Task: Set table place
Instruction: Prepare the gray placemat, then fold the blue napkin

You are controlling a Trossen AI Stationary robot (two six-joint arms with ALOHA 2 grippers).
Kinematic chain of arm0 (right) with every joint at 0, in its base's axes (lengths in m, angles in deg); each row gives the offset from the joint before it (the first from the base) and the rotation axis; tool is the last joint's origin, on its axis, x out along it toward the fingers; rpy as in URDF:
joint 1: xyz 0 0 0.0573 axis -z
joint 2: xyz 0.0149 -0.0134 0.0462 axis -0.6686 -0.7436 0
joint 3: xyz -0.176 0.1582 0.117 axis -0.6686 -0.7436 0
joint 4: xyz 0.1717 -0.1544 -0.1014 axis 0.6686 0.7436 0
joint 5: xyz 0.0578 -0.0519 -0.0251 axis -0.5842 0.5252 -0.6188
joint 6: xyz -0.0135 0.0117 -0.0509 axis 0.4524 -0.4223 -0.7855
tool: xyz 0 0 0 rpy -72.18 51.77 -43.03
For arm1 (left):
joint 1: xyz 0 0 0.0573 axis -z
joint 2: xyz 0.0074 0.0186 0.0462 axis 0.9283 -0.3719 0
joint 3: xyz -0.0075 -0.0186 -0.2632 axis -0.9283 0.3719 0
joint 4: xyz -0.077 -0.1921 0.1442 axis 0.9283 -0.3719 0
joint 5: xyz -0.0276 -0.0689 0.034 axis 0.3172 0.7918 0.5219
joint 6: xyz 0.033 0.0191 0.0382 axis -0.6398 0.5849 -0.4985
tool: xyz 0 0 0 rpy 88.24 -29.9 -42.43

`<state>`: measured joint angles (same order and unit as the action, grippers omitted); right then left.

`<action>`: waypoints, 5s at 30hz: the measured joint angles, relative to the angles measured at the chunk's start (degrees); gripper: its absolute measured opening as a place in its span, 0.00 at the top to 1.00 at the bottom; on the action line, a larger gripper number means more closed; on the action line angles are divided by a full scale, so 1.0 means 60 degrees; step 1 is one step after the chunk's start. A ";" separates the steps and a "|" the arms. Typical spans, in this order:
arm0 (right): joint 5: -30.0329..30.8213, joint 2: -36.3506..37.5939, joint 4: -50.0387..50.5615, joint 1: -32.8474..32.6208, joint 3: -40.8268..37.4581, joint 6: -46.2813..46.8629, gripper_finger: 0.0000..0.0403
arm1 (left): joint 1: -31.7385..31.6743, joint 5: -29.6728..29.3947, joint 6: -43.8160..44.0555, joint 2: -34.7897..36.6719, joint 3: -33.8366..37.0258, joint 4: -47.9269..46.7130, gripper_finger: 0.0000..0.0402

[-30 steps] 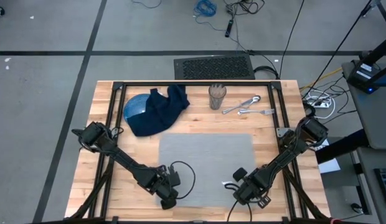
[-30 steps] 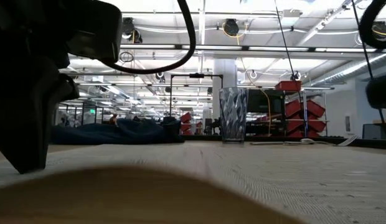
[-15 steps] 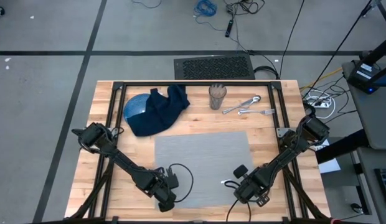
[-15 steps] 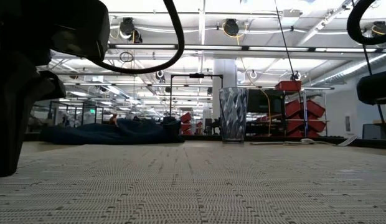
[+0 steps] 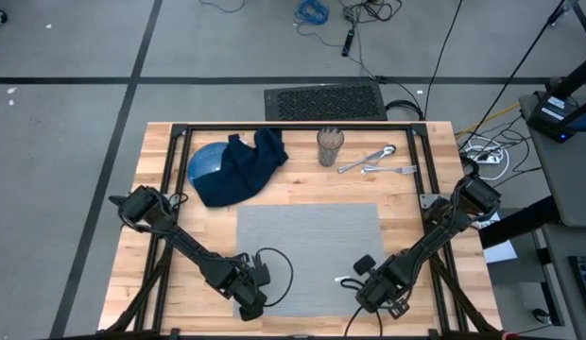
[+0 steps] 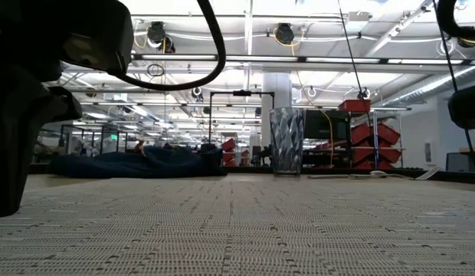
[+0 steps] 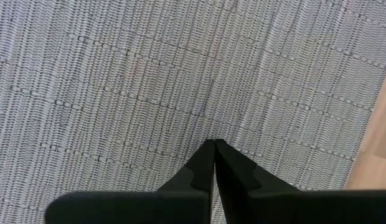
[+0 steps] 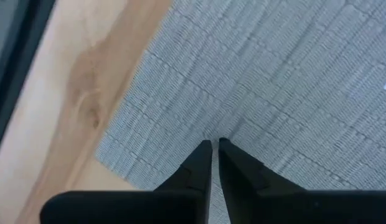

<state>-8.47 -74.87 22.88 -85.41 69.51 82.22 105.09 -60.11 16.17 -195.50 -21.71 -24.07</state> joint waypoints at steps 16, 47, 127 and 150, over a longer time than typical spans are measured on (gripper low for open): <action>0.0000 0.0031 0.0076 -0.0090 0.0015 0.0081 0.96 | -0.0013 -0.0244 -0.0222 0.0015 -0.0244 -0.0148 1.00; 0.1580 0.2844 0.1655 -0.0073 0.0033 0.0834 0.96 | -0.0031 -0.2684 -0.0312 0.0257 -0.2244 -0.4000 1.00; 0.2461 0.6647 0.0116 0.5717 0.0022 -0.3046 0.49 | -1.5724 0.2002 -0.8998 0.3865 0.1635 -0.0316 0.73; 0.2331 0.6639 0.0132 0.5265 0.0022 -0.2641 0.49 | -1.5620 0.4133 -0.8818 0.2867 0.1635 0.0505 0.94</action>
<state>5.51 -35.04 23.67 -53.82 69.64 66.37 11.36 -35.32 -36.74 -178.30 -11.90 -21.05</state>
